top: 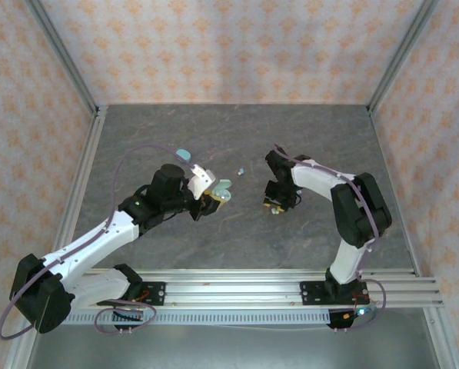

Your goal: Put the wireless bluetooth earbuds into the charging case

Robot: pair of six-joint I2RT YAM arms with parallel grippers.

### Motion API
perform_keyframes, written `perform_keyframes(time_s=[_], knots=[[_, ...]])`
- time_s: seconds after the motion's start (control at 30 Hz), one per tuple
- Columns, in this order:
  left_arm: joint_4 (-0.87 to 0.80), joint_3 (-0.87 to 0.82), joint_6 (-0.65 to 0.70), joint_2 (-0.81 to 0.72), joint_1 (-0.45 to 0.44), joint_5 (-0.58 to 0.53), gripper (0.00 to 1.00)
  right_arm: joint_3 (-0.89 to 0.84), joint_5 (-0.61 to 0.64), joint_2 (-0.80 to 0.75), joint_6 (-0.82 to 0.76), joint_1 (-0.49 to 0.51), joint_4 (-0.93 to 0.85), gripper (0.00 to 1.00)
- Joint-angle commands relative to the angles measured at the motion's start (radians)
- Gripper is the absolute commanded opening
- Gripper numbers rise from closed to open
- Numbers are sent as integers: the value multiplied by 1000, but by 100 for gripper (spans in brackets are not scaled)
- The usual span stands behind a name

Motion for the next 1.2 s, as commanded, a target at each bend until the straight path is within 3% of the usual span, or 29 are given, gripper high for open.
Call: perform_keyframes(time_s=[0.0, 0.43, 0.7, 0.93, 1.17], knots=[[-14, 40, 10, 8, 5, -21, 21, 31, 51, 30, -54, 3, -69, 36], [-15, 44, 9, 15, 6, -18, 21, 75, 65, -56, -240, 43, -112, 37], [-19, 34, 12, -5, 6, -24, 21, 127, 186, -49, -346, 59, -226, 33], [-34, 38, 13, -8, 6, -24, 21, 187, 261, 4, -549, 138, -316, 29], [-14, 35, 5, -7, 6, -13, 22, 182, 297, 18, -598, 192, -292, 29]])
